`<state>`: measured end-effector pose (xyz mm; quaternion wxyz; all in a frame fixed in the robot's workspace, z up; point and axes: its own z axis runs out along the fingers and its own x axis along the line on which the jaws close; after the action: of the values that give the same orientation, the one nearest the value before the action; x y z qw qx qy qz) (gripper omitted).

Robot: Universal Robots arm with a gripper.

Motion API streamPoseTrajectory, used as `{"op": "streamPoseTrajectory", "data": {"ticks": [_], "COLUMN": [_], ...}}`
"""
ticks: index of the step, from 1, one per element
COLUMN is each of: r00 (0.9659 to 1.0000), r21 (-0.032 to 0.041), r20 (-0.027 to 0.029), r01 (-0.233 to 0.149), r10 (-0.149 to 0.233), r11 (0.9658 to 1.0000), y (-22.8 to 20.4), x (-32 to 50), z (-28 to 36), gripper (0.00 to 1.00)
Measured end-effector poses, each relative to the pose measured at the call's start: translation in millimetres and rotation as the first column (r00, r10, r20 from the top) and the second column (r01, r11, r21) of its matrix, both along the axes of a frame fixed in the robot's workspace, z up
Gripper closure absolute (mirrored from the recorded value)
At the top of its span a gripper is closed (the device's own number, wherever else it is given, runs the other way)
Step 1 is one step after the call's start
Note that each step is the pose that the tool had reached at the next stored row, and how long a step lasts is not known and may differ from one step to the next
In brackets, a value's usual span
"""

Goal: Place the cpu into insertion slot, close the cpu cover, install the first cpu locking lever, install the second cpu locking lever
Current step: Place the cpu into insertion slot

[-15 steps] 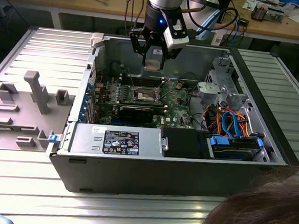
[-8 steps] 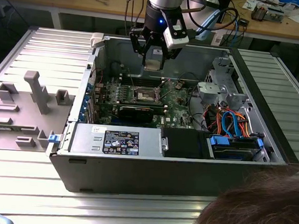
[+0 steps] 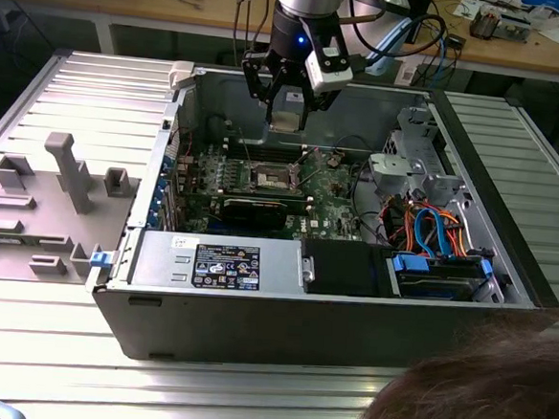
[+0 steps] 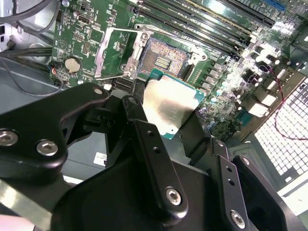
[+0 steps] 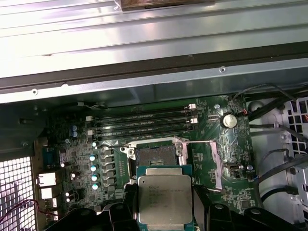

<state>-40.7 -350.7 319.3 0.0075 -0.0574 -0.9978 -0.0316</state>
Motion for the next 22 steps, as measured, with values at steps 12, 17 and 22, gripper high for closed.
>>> {"op": "streamPoseTrajectory", "data": {"ticks": [12, 17, 22], "r00": [1.0000, 0.9999, 0.9999], "r21": [0.0000, 0.0000, -0.0001], "r20": [-0.0001, -0.0001, 0.0000], "r01": [0.009, 0.013, 0.016], "r10": [-0.009, -0.013, -0.016], "r11": [1.0000, 0.9999, 0.9999], "y": [0.0, 0.0, 0.0], "x": [0.0, 0.0, 0.0], "z": [0.0, -0.1, -0.1], "gripper": [0.45, 0.45, 0.45]}}
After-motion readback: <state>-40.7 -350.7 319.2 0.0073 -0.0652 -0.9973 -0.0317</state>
